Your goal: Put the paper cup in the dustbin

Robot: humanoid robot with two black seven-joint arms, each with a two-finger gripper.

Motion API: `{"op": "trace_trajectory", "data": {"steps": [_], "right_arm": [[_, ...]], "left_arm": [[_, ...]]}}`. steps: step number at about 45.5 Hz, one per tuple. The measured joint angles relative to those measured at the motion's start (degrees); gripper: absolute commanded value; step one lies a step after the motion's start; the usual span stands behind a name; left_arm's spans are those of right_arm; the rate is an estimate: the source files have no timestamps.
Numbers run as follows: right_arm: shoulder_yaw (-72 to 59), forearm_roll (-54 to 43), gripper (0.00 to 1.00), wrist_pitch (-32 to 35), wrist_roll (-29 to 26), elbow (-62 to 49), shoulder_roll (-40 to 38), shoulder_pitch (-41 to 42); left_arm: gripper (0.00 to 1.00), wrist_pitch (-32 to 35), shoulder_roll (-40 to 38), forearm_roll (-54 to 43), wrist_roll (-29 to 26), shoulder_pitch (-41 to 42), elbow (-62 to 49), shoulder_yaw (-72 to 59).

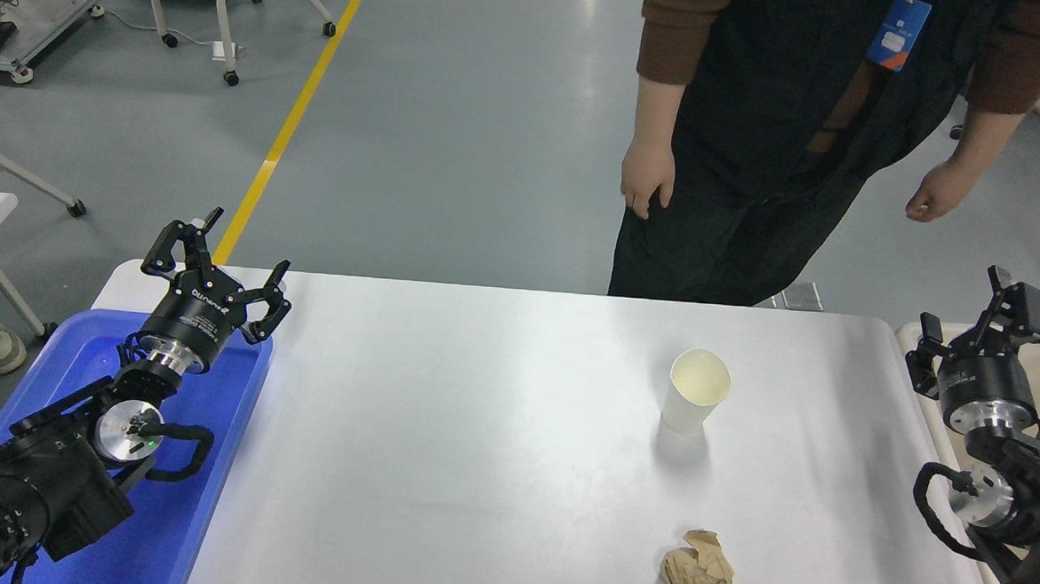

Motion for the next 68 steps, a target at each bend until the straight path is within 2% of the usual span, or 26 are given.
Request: {"op": "trace_trajectory", "data": {"steps": [68], "right_arm": [[-0.67, 0.26, 0.99, 0.10, 0.03, -0.45, 0.95, 0.37]], "left_arm": [[1.00, 0.00, 0.00, 0.00, 0.00, 0.00, 0.00, 0.00]]}}
